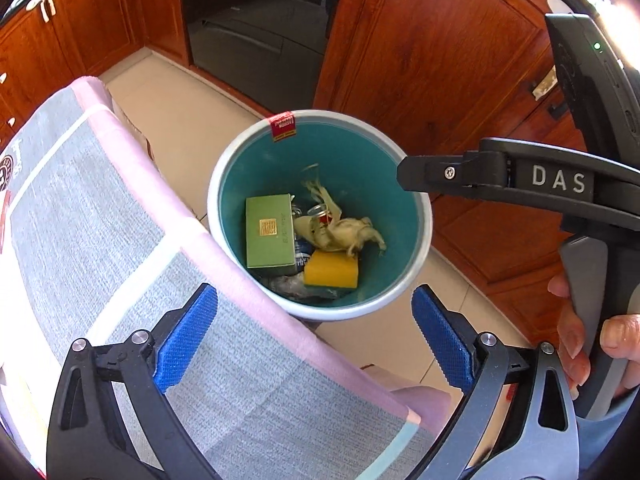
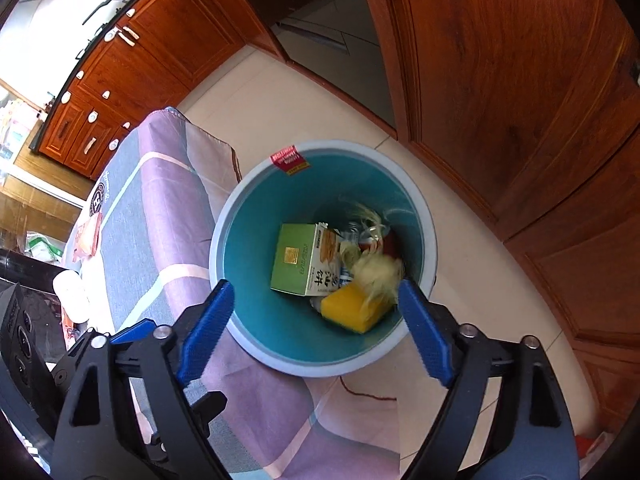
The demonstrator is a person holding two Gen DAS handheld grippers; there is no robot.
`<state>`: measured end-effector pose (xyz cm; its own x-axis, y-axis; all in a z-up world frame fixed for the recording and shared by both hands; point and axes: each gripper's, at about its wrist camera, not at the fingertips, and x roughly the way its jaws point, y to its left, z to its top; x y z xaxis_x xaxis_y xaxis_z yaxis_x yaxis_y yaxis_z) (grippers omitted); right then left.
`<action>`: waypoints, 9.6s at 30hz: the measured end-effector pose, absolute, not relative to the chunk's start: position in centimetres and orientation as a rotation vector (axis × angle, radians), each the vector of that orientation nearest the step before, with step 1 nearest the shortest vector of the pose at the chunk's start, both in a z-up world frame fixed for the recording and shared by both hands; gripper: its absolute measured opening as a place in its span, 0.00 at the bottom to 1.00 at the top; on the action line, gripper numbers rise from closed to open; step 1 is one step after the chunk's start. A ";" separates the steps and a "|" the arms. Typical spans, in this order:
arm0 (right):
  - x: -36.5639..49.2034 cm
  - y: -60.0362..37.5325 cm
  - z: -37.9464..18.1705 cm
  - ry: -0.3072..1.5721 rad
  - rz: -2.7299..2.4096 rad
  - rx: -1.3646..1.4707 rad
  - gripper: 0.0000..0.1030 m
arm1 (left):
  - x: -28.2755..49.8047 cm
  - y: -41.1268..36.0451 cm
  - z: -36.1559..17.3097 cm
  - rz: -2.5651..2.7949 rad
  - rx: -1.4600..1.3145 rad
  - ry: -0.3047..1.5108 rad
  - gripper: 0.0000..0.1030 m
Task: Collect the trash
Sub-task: 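Move both open tools back over the table, then grasp the red-and-yellow snack bag with the right tool while the left tool grasps the white plastic bowl, then carry snack bag and bowl over the bin and open both tools to drop them, then move both open tools back over the table, then lower the left tool onto the white paper towel and pinch it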
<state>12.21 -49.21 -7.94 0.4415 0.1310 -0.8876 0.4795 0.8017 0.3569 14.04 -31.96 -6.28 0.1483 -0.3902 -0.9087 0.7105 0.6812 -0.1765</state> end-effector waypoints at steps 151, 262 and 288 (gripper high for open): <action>13.4 -25.8 -4.5 1.143 0.094 0.447 0.06 | 12.7 -7.3 -1.9 -0.530 0.213 1.121 0.06; 13.1 -27.2 -5.0 1.229 -0.033 0.444 0.83 | 12.9 -3.9 -4.3 -0.426 0.095 1.145 0.91; 15.8 -18.9 -7.4 1.323 -0.005 0.379 0.83 | 15.7 3.9 -9.3 -0.335 0.103 1.211 0.96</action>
